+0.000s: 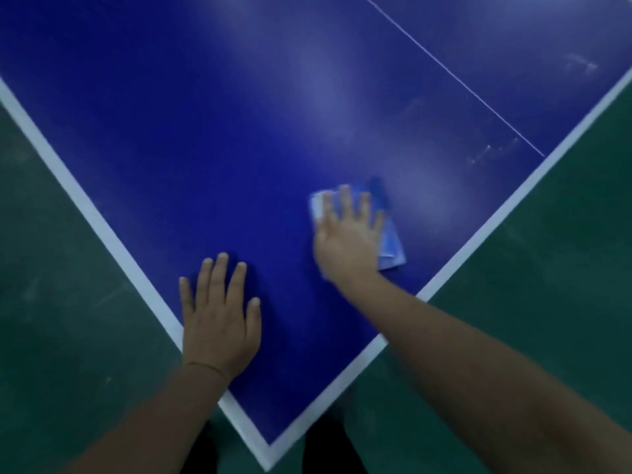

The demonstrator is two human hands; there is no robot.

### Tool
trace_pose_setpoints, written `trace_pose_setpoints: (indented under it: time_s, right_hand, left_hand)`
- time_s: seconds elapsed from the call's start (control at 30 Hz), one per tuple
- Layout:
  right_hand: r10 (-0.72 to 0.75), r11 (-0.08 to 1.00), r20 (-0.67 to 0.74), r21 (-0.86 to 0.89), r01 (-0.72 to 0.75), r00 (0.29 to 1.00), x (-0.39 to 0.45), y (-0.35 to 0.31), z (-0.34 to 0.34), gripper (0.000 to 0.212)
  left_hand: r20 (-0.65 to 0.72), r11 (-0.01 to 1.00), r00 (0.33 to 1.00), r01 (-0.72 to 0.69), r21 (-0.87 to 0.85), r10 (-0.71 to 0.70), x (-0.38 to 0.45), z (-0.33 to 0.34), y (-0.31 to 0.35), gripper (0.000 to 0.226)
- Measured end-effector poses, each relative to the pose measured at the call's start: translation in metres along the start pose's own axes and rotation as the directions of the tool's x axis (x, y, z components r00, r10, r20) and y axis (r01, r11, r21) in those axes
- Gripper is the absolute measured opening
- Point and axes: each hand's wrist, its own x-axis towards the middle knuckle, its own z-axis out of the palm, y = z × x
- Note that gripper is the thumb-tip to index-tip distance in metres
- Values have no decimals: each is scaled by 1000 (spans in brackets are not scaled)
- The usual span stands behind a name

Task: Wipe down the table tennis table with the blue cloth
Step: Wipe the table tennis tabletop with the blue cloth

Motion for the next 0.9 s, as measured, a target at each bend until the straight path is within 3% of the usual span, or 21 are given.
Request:
trace_pose_setpoints:
  time_s: [0.07, 0.13, 0.17, 0.27, 0.33, 0.4, 0.47, 0.53, 0.6, 0.67, 0.73, 0.8, 0.87, 0.9]
  right_hand:
    - [-362, 932, 72, -10, 363, 929, -22, -19, 10, 55]
    - [-467, 883, 96, -5, 470, 879, -15, 13, 4, 55]
    - [-395, 915, 80, -47, 400, 915, -3, 41, -1, 57]
    - [-4, 989, -2, -149, 4, 1000, 33, 155, -20, 60]
    - [221, 975, 23, -7, -221, 975, 41, 203, -37, 57]
    - [324, 943, 0, 86, -323, 946, 34, 193, -34, 55]
    - [189, 982, -57, 32, -187, 980, 6, 148, -19, 56]
    - [-169, 986, -10, -11, 168, 986, -43, 101, -4, 55]
    - [-476, 877, 76, -26, 479, 876, -82, 93, 6, 52]
    - [-565, 818, 131, -39, 574, 815, -63, 124, -5, 51]
    - [-400, 902, 99, -130, 411, 911, -21, 171, -17, 53]
    - [3, 995, 54, -98, 2, 999, 24, 213, -35, 55]
    - [338, 936, 36, 90, -339, 941, 47, 216, -44, 55]
    - [400, 910, 23, 112, -400, 916, 46, 199, -41, 56]
  left_hand:
    - [-6, 1000, 1000, 8, -7, -9, -7, 7, 25, 64]
    - [-10, 1000, 1000, 12, -2, -12, -12, 13, 41, 63]
    - [-6, 1000, 1000, 12, 9, -12, -13, 16, 45, 62]
    - [18, 999, 1000, 16, 35, -17, -13, 22, 49, 62]
    - [22, 999, 1000, 15, 47, -16, -11, 26, 47, 61]
    - [35, 999, 999, 17, 48, -19, -11, 26, 46, 61]
    - [34, 998, 999, 30, 46, -31, -11, 25, 47, 62]
    - [35, 998, 998, 44, 48, -46, -11, 24, 48, 63]
    - [33, 997, 998, 58, 52, -60, -11, 25, 48, 65]
    - [32, 996, 997, 69, 57, -71, -10, 26, 48, 66]
    - [33, 995, 996, 85, 60, -87, -10, 25, 49, 67]
    - [31, 993, 995, 89, 71, -92, -10, 24, 52, 69]
    - [22, 991, 994, 108, 80, -110, -11, 23, 52, 72]
    - [13, 989, 992, 124, 79, -126, -10, 23, 52, 73]
